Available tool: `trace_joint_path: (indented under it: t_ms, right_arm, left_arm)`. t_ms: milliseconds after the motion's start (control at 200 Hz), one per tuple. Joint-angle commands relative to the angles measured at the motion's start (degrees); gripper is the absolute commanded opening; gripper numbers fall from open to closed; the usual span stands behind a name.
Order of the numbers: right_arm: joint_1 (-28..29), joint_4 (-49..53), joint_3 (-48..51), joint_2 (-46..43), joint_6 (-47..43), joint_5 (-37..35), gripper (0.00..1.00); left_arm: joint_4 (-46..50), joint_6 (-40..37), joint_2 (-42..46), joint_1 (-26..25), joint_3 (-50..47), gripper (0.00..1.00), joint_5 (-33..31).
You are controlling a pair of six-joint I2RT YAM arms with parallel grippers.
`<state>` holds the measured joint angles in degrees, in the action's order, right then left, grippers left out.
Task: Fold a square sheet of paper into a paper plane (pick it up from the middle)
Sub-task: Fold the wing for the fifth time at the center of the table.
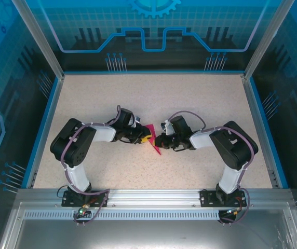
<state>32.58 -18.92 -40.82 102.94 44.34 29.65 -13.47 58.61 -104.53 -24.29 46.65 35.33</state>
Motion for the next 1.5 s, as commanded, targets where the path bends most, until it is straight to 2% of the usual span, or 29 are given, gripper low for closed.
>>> trace_joint_path:
  t_ms: [0, 390, 690, 1070, 1496]
  right_arm:
    - [-0.76, 1.67, 0.36, 1.42, -1.52, 1.07, 0.08]
    - [-0.72, 6.64, -0.80, 0.18, -6.45, -0.68, 0.21]
    - [0.49, 14.02, -3.17, -3.03, -11.69, -4.88, 0.23]
    - [5.61, 24.21, -8.55, -4.75, -18.14, -15.99, 0.28]
    - [10.79, 27.92, -13.10, -2.26, -24.17, -26.75, 0.28]
  left_arm:
    - [-1.96, 0.51, -1.07, -0.39, -0.22, 0.25, 1.76]
    - [-1.36, -0.16, -2.01, -0.49, 0.71, 0.25, 2.19]
    - [0.47, -0.51, -2.34, -0.56, 1.50, 0.21, 0.93]
    - [1.46, -0.50, -2.96, -0.55, 1.99, 0.21, 0.26]
    - [1.79, -0.43, -2.99, -0.58, 2.22, 0.20, 0.18]
